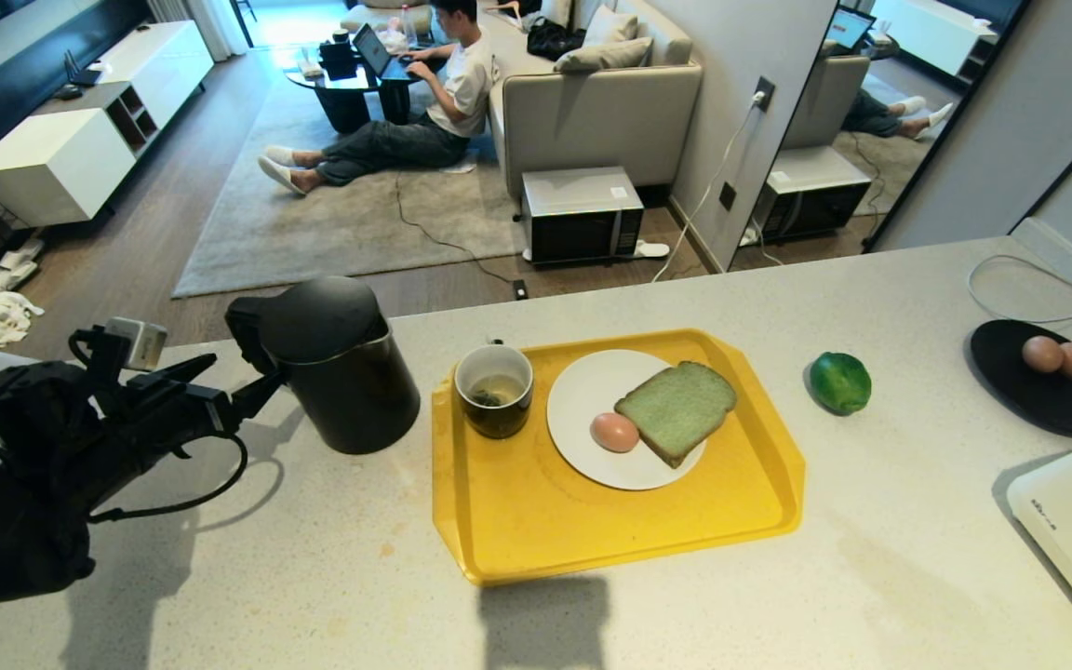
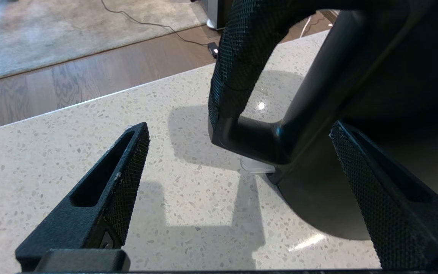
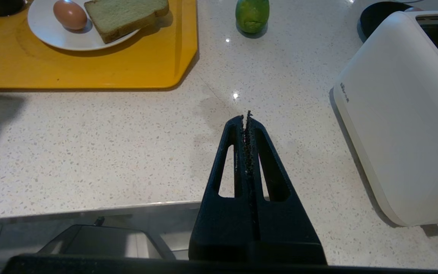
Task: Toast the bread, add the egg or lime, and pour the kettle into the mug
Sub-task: Pick up the kettle
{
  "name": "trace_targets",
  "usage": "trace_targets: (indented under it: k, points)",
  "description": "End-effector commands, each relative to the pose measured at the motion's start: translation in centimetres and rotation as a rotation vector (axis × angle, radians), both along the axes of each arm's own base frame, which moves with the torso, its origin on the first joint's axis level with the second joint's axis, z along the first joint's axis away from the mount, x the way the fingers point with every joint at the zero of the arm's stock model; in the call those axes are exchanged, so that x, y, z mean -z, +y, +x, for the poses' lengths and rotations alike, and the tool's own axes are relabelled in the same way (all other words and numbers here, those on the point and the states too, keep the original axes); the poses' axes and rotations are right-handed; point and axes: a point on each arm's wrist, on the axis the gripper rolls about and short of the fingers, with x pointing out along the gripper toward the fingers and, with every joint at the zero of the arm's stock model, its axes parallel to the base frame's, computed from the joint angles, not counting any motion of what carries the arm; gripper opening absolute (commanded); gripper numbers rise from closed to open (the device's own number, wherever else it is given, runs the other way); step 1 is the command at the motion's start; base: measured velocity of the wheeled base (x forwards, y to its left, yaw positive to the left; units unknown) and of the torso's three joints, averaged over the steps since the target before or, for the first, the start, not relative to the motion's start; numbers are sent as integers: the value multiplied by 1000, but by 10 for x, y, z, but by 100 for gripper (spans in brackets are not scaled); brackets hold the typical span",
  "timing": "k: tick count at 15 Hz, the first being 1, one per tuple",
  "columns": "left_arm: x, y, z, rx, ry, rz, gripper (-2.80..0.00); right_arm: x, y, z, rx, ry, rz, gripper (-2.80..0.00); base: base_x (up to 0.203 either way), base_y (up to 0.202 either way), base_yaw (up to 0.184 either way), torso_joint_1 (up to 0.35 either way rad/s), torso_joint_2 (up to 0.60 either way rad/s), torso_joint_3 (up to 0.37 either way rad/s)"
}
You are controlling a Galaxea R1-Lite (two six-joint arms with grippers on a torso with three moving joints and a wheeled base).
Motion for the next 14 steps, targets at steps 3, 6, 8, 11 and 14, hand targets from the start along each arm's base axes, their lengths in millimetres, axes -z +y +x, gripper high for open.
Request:
trace_targets:
  k: [3, 6, 8, 11, 14]
  points:
    - [3, -3, -15, 20, 28, 8, 0, 0, 0, 0, -1, 3, 0, -280, 0, 0, 0, 0, 0, 0]
    - [-1, 0, -22, 9, 22, 10, 0, 0, 0, 0, -1, 3, 0, -280, 0, 0, 0, 0, 0, 0]
    - [-4, 4, -30, -7, 24, 9, 0, 0, 0, 0, -1, 3, 0, -280, 0, 0, 0, 0, 0, 0]
    - [-9, 6, -52, -22, 36, 6, 0, 0, 0, 0, -1, 3, 0, -280, 0, 0, 0, 0, 0, 0]
    - [-17, 16, -75, 52, 55, -9, 0, 0, 0, 0, -1, 3, 0, -280, 0, 0, 0, 0, 0, 0]
